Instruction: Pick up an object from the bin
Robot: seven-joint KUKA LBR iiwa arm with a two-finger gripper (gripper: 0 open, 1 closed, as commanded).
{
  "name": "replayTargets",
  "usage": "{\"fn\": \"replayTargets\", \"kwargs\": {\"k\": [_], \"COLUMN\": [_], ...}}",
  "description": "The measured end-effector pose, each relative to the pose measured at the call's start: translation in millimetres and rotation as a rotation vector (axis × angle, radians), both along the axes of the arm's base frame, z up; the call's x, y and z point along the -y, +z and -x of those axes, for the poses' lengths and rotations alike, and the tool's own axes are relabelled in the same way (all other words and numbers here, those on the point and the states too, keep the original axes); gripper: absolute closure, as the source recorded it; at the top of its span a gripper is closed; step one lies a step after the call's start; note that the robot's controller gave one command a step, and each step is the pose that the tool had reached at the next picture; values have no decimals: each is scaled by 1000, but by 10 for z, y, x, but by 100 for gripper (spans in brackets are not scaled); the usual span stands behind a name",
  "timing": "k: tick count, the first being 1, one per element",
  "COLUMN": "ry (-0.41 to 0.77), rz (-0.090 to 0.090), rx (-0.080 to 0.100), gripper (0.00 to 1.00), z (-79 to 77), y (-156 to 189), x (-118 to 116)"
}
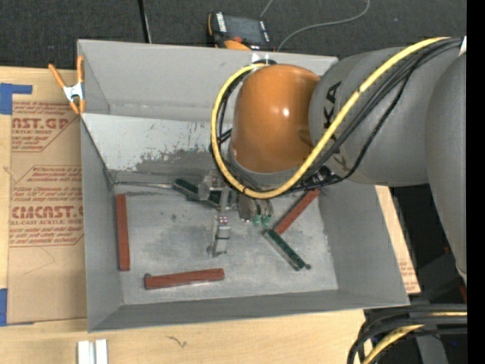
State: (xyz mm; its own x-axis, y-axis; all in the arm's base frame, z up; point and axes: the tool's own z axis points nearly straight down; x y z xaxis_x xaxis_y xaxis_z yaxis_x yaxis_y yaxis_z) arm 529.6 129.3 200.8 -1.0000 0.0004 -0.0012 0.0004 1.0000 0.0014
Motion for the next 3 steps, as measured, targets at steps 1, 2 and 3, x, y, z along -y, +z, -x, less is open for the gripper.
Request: {"fn": "replayTargets", "kwargs": {"k": [1, 2, 3], "ry": [153, 152, 179], "rz": [2, 1, 0], "rx": [-4, -2, 7], "gripper": [0, 100, 100], "z": [424, 409, 480], "y": [-1293, -1259, 107], "x": [-118, -119, -205]}}
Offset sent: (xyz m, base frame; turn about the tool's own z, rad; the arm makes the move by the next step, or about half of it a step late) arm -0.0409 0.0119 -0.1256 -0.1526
